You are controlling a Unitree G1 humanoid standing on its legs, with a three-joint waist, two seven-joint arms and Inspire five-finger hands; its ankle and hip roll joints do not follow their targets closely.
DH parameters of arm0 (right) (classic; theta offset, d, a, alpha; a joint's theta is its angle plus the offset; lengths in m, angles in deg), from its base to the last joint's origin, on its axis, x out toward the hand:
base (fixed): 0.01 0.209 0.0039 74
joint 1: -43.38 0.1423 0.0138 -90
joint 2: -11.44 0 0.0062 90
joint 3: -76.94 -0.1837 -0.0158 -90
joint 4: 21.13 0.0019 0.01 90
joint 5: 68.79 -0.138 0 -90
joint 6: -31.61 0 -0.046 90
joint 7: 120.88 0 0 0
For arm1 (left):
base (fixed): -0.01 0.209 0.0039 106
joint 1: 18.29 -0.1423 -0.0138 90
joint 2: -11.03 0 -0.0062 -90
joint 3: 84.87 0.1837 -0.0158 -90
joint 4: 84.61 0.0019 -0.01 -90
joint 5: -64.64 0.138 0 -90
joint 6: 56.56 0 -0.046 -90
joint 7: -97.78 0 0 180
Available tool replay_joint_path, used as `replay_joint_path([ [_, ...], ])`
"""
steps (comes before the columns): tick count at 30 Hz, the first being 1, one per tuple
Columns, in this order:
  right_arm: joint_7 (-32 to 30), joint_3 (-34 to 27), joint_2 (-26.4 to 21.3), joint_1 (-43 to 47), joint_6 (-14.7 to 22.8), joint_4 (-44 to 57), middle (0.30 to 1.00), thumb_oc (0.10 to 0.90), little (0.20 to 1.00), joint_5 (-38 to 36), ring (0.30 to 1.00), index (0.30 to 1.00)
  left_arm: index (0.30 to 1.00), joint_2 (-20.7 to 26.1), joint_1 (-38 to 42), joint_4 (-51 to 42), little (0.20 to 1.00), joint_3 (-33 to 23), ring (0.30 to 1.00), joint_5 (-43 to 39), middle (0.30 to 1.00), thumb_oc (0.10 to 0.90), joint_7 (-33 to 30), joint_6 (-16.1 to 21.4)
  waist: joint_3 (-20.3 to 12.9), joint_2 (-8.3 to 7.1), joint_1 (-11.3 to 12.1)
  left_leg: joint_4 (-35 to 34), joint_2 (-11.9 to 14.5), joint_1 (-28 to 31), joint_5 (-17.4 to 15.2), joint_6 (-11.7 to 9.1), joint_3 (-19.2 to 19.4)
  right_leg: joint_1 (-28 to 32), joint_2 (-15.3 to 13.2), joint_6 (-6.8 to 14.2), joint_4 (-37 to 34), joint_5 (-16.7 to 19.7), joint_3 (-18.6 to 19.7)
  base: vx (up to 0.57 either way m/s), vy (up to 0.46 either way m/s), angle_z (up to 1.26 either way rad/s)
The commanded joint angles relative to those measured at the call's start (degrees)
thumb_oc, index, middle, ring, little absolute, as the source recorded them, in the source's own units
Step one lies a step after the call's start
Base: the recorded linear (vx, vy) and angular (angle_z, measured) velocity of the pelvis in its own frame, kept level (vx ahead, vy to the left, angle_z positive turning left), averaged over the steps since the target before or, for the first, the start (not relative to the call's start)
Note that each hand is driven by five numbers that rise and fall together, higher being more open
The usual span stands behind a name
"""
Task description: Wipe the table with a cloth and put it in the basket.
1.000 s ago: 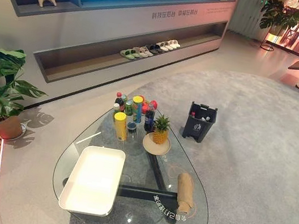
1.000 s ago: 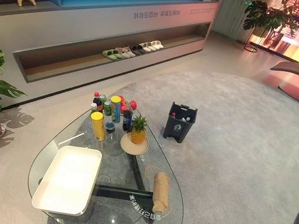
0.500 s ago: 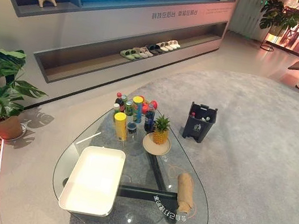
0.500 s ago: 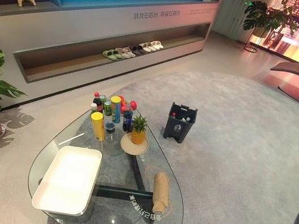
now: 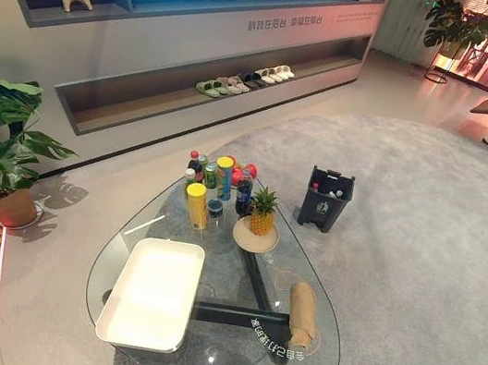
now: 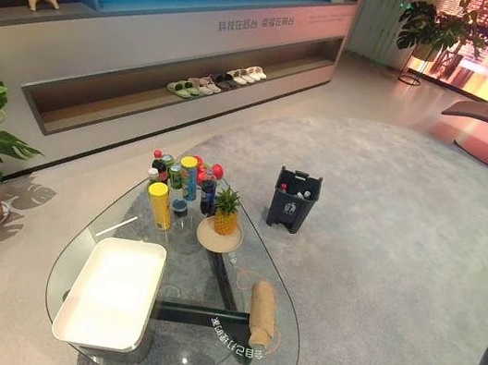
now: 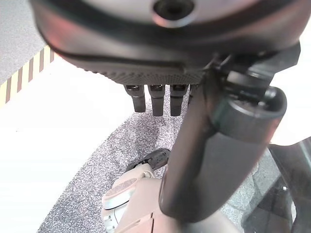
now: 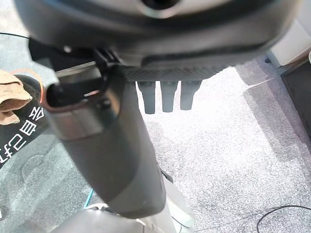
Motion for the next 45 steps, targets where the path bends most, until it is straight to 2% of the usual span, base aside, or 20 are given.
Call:
replay_joint_path([
  [1, -0.4, 1.0, -1.0, 4.2, -1.1, -3.3, 0.900, 0.800, 0.900, 1.4, 0.900, 0.900, 0.900, -0.4, 5.2, 2.4, 0.900, 0.2, 0.900, 0.3, 0.900, 0.800, -0.3, 1.2, 2.7, -1.11, 0.7, 0.3, 0.9, 2.2, -3.0, -1.5, 1.3, -0.5, -3.3, 3.1, 0.8, 0.4, 1.8, 0.09, -0.004, 0.00],
  [8, -0.8, 0.6, -2.3, 3.2, -1.1, -3.5, 0.900, 0.800, 0.900, 1.6, 0.900, 0.900, 0.900, 1.2, 4.3, 1.9, 0.900, -0.3, 0.900, -0.6, 0.900, 0.800, -0.8, 1.1, 4.8, -1.40, 0.7, 0.3, 0.8, -1.3, -1.4, -1.8, 1.5, -3.8, -2.9, 3.4, 0.2, 2.3, 2.5, 0.01, -0.013, 0.00],
  [12, -2.1, 0.9, -3.3, 6.7, -0.7, -4.3, 0.900, 0.800, 0.900, -0.7, 0.900, 0.900, 0.900, 1.7, 7.9, 1.8, 0.900, 0.8, 0.900, -3.8, 0.900, 0.800, -1.9, 1.5, 8.5, -0.85, 0.4, 0.3, 0.5, -5.7, -0.3, -1.6, 1.8, -8.6, -3.1, 3.3, 0.2, 3.7, 2.7, -0.23, -0.004, -0.01],
  [16, -3.3, 1.1, -4.6, 10.5, -2.0, -3.8, 0.900, 0.800, 0.900, -1.4, 0.900, 0.900, 0.900, 2.2, 11.5, 0.6, 0.900, 0.3, 0.900, -8.2, 0.900, 0.800, -3.6, 1.6, 13.2, 0.27, -0.1, 0.3, -0.3, -10.4, 1.0, -1.1, 1.1, -14.5, -2.6, 2.7, 0.7, 4.9, 3.9, -0.21, 0.036, 0.02],
  [19, -4.7, 2.1, -6.5, 13.6, -1.9, -3.3, 0.900, 0.800, 0.900, -2.3, 0.900, 0.900, 0.900, 2.8, 15.5, -0.5, 0.900, 0.6, 0.900, -12.9, 0.900, 0.800, -4.1, 2.6, 18.4, 0.77, 0.0, 4.0, -0.8, -16.9, 2.7, -1.5, -0.7, -20.1, -2.3, 1.4, 5.1, 4.5, 4.5, -0.23, 0.022, 0.03],
  [23, -5.4, 2.8, -7.5, 16.3, -1.8, -2.9, 0.900, 0.800, 0.900, -1.9, 0.900, 0.900, 0.900, 4.0, 18.0, -1.5, 0.900, 0.2, 0.900, -18.0, 0.900, 0.800, -2.3, 3.8, 21.8, 1.09, -0.1, 7.5, -1.9, -21.6, 1.9, -0.9, -2.1, -25.2, -2.5, 1.1, 9.0, 3.4, 5.3, -0.12, 0.028, 0.05],
  [26, -6.2, 3.3, -8.5, 17.9, -1.9, -2.8, 0.900, 0.800, 0.900, -2.8, 0.900, 0.900, 0.900, 4.6, 20.0, -2.1, 0.900, 0.2, 0.900, -21.2, 0.900, 0.800, -1.2, 5.7, 23.3, 1.33, -0.1, 8.9, -2.8, -25.2, 1.9, -0.4, -2.1, -29.5, -2.6, 1.1, 12.0, 3.0, 5.5, -0.14, 0.030, -0.03],
  [31, -7.6, 2.5, -9.8, 20.5, -1.3, -2.1, 0.900, 0.800, 0.900, -4.5, 0.900, 0.900, 0.900, 5.6, 22.8, -5.3, 0.900, -0.8, 0.900, -26.1, 0.900, 0.800, -1.9, 6.7, 26.1, 1.23, -0.1, 18.2, -3.8, -33.5, 0.5, 0.0, -2.6, -37.2, -2.9, 0.7, 20.3, 1.0, 5.3, -0.09, -0.014, 0.11],
  [37, -9.7, 2.4, -9.9, 22.0, -0.1, -0.8, 0.900, 0.800, 0.900, -4.0, 0.900, 0.900, 0.900, 6.9, 23.7, -7.2, 0.900, -3.0, 0.900, -30.6, 0.900, 0.800, -2.1, 6.5, 26.3, 0.79, 0.3, 28.6, -2.9, -42.2, -2.9, 0.6, -3.0, -45.0, -2.4, -0.5, 29.7, -2.6, 5.5, -0.04, -0.058, 0.17],
  [45, -11.4, 2.0, -9.8, 21.8, 1.2, -0.6, 0.900, 0.800, 0.900, -3.3, 0.900, 0.900, 0.900, 6.4, 22.1, -7.0, 0.900, -3.7, 0.900, -30.2, 0.900, 0.800, -2.1, 6.2, 26.3, 1.20, 0.7, 35.4, -1.9, -47.4, -5.4, 1.3, -4.5, -50.4, -1.8, -2.2, 37.6, -5.9, 6.2, 0.02, -0.044, 0.00],
])
